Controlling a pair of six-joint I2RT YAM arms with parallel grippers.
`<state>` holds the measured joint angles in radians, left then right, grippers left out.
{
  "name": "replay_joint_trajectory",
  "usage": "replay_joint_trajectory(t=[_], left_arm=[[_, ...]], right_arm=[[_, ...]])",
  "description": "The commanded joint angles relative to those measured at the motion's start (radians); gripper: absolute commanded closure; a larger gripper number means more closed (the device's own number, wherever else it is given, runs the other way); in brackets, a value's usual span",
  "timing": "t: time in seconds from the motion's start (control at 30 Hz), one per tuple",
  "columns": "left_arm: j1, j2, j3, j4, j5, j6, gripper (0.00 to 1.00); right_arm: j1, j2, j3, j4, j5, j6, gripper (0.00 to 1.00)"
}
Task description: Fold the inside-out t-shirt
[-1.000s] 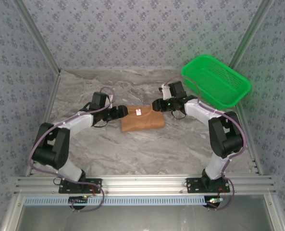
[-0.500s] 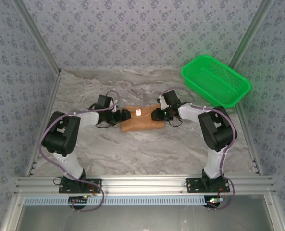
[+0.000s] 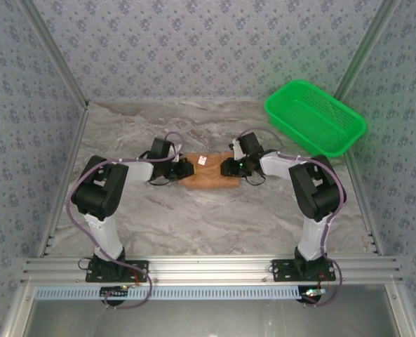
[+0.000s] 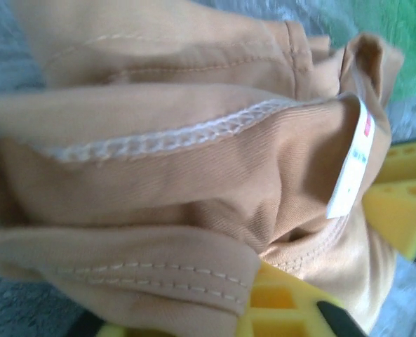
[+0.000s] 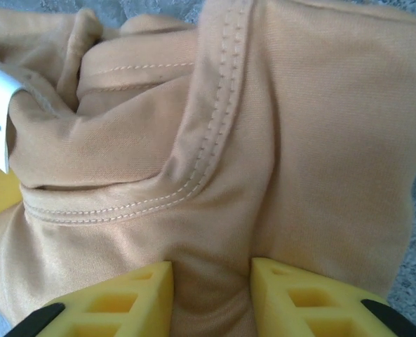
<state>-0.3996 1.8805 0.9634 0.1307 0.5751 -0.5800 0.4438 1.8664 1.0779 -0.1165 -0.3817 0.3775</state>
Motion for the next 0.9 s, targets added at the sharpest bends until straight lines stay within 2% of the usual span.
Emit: replay_joint_trajectory(t=[0.0, 0.17, 0.3, 0.6, 0.73, 0.8, 0.87], left_arm=[[0.024, 0.001, 0.081, -0.068, 0.017, 0.075, 1.0], [0.128, 0.024, 0.312, -0.474, -0.078, 0.295, 1.0], [0.252, 0.093, 0.502, -0.695, -0.117, 0.458, 1.0], [0.515, 0.259, 0.86, -0.964, -0.234, 0.695, 1.0], [0.587, 0.381, 1.046, -1.061, -0.24, 0.745, 1.0], [0.601, 0.455, 1.147, -1.108, -0.278, 0.758, 1.0], [0.604, 0.521, 1.255, -1.147, -0.368, 0.756, 0.98]], right_arm=[[-0.005, -0.065, 0.036, -0.064, -0.002, -0.017, 0.61], [-0.038, -0.151, 0.07, -0.119, 0.021, -0.069, 0.59], [-0.066, -0.17, 0.094, -0.144, 0.008, -0.091, 0.6], [-0.091, -0.17, 0.094, -0.144, -0.038, -0.117, 0.61], [-0.092, -0.164, 0.093, -0.144, -0.045, -0.117, 0.61], [-0.092, -0.164, 0.093, -0.146, -0.044, -0.117, 0.61], [-0.09, -0.17, 0.091, -0.152, -0.03, -0.12, 0.61]])
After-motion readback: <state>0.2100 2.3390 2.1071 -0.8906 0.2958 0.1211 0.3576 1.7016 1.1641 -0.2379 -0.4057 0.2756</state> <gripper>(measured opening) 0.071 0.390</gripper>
